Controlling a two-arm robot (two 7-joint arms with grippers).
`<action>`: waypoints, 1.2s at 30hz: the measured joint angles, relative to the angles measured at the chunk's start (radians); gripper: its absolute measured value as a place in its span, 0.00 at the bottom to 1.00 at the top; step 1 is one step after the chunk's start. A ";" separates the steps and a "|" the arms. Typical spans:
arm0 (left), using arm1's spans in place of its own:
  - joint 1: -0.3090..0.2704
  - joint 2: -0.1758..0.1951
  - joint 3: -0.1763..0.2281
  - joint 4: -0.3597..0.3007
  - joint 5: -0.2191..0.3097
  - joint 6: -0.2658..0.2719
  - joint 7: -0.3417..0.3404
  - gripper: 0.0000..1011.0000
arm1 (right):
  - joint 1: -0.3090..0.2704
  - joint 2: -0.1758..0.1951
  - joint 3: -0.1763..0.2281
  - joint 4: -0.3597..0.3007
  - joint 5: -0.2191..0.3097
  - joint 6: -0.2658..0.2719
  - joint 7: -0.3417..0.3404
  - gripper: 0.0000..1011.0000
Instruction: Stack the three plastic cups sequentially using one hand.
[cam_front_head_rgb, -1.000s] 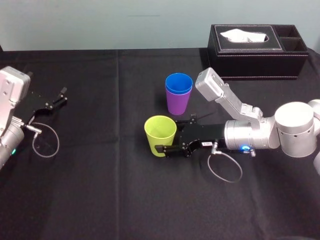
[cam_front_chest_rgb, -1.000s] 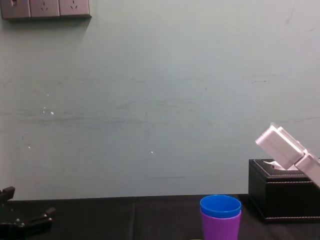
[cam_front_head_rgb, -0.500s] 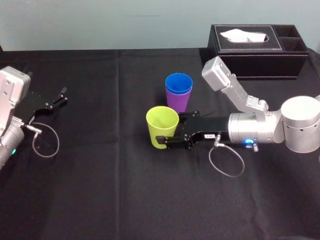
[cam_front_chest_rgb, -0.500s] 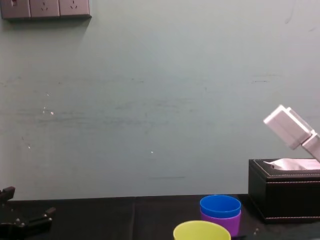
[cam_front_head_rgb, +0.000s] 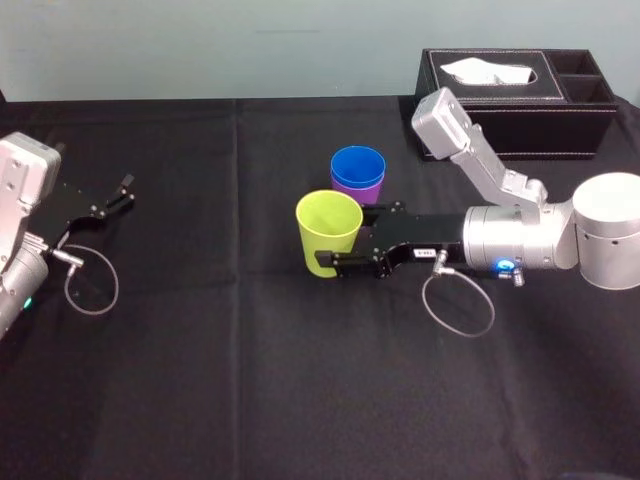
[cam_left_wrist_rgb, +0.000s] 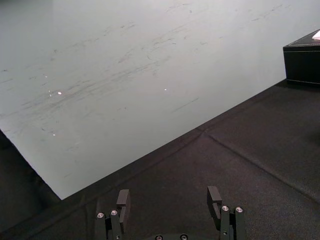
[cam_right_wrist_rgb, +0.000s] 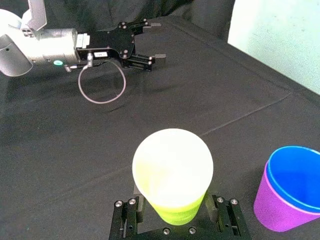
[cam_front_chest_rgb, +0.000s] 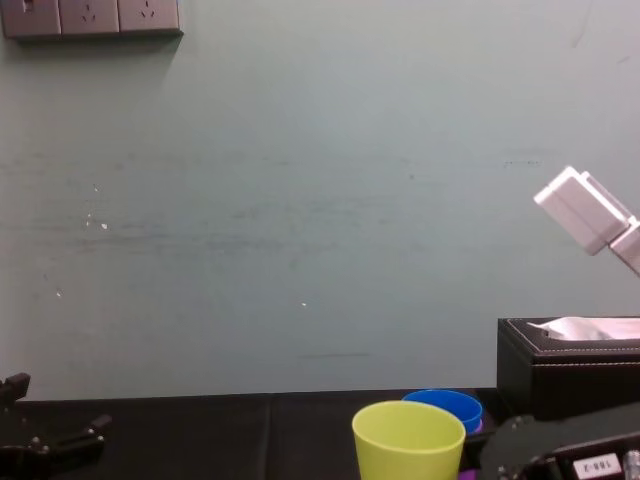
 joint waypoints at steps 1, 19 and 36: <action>0.000 0.000 0.000 0.000 0.000 0.000 0.000 1.00 | 0.001 0.001 0.000 -0.003 0.001 0.002 -0.001 0.70; 0.000 0.000 0.000 0.000 0.000 0.000 0.000 1.00 | 0.023 0.028 0.022 -0.052 0.029 0.040 -0.030 0.70; 0.000 0.000 0.000 0.000 0.000 0.000 0.000 1.00 | 0.084 0.011 0.037 0.004 0.051 0.045 -0.036 0.70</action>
